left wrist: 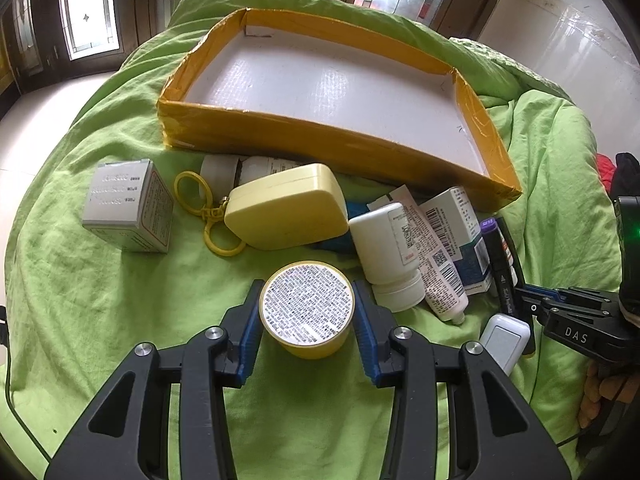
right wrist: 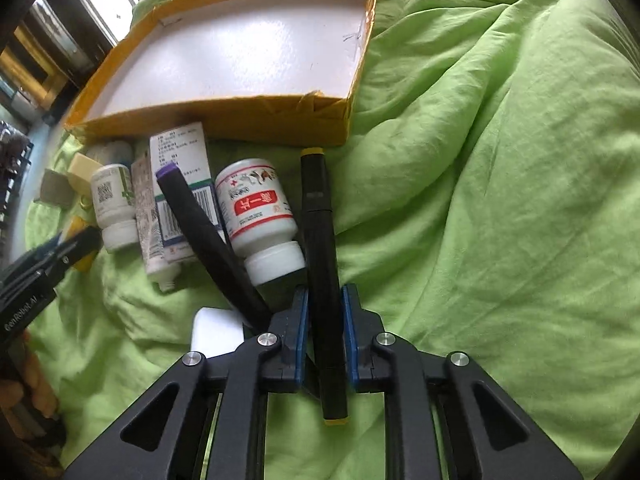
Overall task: Organize rigid objects
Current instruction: 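Carry marker and yellow container into the tray and open both tools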
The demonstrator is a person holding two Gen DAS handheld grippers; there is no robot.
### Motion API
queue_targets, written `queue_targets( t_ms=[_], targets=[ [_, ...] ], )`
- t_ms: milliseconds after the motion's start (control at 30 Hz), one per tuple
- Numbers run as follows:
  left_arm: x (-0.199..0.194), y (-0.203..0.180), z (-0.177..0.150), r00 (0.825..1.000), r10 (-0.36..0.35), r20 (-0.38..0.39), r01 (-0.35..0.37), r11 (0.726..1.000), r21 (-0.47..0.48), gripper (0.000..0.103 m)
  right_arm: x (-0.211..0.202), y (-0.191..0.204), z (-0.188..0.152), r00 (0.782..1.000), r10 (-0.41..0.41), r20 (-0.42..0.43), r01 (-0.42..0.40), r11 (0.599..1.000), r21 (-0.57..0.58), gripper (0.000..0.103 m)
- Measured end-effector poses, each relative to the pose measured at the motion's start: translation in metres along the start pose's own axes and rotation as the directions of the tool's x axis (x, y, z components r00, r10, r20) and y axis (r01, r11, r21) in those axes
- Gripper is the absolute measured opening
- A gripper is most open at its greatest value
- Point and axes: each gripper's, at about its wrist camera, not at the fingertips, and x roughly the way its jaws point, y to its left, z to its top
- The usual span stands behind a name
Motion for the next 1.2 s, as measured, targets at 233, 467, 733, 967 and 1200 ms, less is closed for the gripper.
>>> queue_targets(
  t_ms=[233, 467, 733, 967, 1200],
  targets=[
    [-0.013, 0.001, 0.002, 0.998, -0.021, 0.051, 0.022, 1.000, -0.007, 0.039, -0.027, -0.012, -0.007, 0.995, 0.064, 0.073, -0.066, 0.997, 0.030, 0.013],
    [-0.014, 0.001, 0.005, 0.998, -0.024, 0.056, 0.024, 1.000, -0.012, 0.039, -0.043, -0.023, -0.016, 0.984, 0.148, 0.098, -0.152, 0.988, 0.039, 0.013],
    [-0.019, 0.001, 0.006, 0.996, -0.043, 0.078, 0.043, 0.999, 0.000, 0.039, -0.057, -0.020, -0.020, 0.964, 0.241, 0.113, -0.249, 0.967, 0.057, 0.013],
    [-0.032, 0.000, 0.024, 0.992, -0.063, 0.111, 0.062, 0.998, 0.012, 0.039, -0.079, -0.003, 0.008, 0.943, 0.277, 0.182, -0.287, 0.958, 0.029, 0.013],
    [-0.038, -0.003, 0.057, 0.988, -0.068, 0.138, 0.065, 0.998, 0.022, 0.039, -0.084, 0.010, 0.049, 0.927, 0.275, 0.255, -0.292, 0.956, 0.033, 0.013]
  ],
)
